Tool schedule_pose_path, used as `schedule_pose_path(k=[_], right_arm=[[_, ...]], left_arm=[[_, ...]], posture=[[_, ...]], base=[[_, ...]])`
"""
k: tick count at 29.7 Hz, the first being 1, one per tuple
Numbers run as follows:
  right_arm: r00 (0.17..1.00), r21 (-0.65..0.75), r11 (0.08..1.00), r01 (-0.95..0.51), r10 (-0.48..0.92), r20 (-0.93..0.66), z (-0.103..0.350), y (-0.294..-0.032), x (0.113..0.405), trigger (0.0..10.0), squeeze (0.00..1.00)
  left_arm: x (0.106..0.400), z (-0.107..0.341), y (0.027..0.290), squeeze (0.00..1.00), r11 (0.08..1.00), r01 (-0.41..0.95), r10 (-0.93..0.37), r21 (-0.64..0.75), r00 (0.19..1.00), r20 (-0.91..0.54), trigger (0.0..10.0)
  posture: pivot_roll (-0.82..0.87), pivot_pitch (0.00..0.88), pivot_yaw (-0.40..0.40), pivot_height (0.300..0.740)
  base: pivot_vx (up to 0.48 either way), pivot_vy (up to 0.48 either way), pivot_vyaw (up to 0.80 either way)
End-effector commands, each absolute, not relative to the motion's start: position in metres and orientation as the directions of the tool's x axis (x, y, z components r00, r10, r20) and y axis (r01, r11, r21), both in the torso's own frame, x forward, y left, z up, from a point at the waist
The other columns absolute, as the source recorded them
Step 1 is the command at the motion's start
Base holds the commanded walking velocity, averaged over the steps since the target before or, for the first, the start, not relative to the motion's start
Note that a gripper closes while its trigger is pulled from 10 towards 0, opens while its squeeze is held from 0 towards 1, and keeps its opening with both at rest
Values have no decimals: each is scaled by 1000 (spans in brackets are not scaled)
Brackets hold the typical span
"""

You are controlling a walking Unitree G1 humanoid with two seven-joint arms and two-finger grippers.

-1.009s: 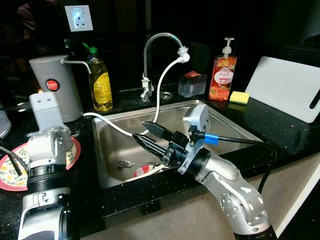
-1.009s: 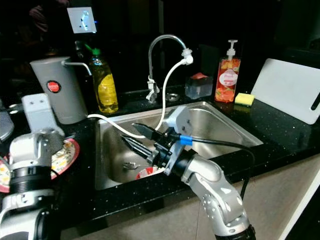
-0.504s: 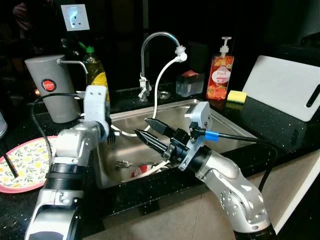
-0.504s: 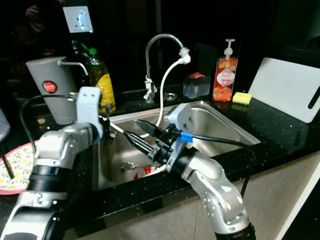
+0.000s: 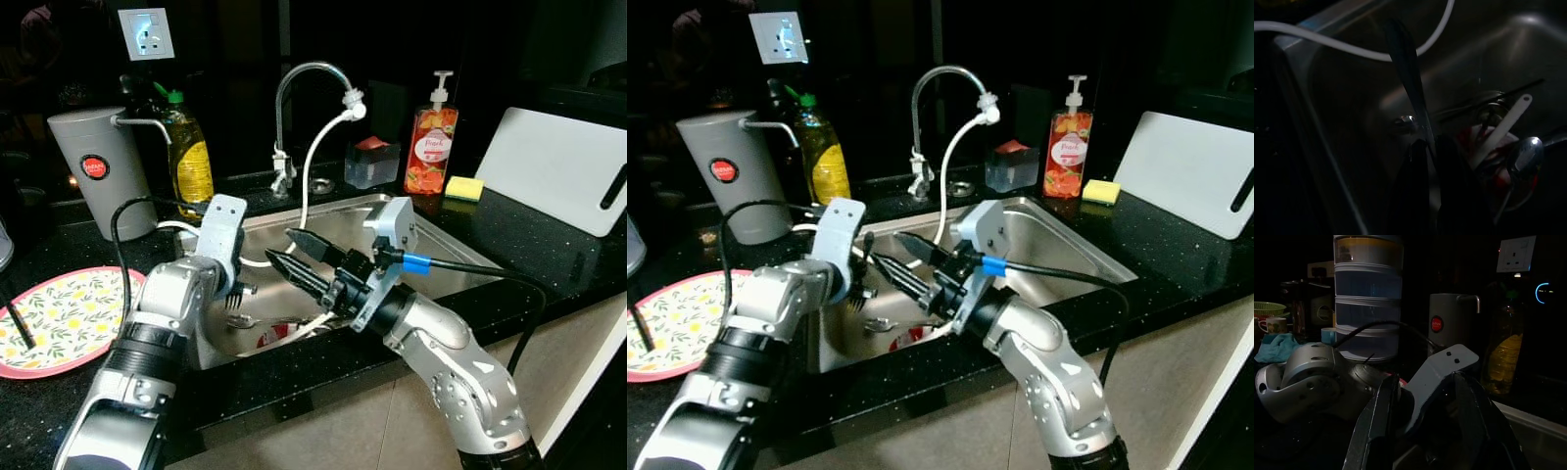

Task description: Kitchen organization

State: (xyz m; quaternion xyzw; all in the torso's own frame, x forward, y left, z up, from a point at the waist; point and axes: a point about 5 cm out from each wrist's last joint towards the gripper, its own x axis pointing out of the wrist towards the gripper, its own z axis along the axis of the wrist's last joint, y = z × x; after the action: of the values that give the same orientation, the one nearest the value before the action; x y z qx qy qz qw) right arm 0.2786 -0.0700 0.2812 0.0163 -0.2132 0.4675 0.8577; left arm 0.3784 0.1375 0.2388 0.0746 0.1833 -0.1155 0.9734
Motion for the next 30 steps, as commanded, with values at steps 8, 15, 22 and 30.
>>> schedule_pose_path(k=[8, 15, 22, 30], right_arm=[[470, -175, 561, -809, 796, 383, 282, -70, 278, 10000, 0], [467, -171, 558, -812, 797, 382, 282, -69, 278, 10000, 0], [488, -172, 572, -802, 794, 363, 279, -69, 281, 10000, 0], [611, -124, 700, -703, 684, 399, 283, -81, 298, 10000, 0]], left_arm=[[380, 239, 145, 1000, 968, 232, -182, 98, 913, -366, 10000], [381, 246, 149, 0, 973, 217, -181, 76, 927, -328, 10000], [377, 246, 142, 0, 955, 291, -259, 52, 908, -328, 10000], [375, 258, 140, 0, 945, 294, -248, 143, 930, -272, 10000]], posture=[[-73, 25, 50, 740], [-72, 26, 49, 740], [-69, 28, 49, 740], [-67, 23, 53, 740]], base=[[0, 0, 0], [0, 0, 0], [0, 0, 0], [0, 0, 0]])
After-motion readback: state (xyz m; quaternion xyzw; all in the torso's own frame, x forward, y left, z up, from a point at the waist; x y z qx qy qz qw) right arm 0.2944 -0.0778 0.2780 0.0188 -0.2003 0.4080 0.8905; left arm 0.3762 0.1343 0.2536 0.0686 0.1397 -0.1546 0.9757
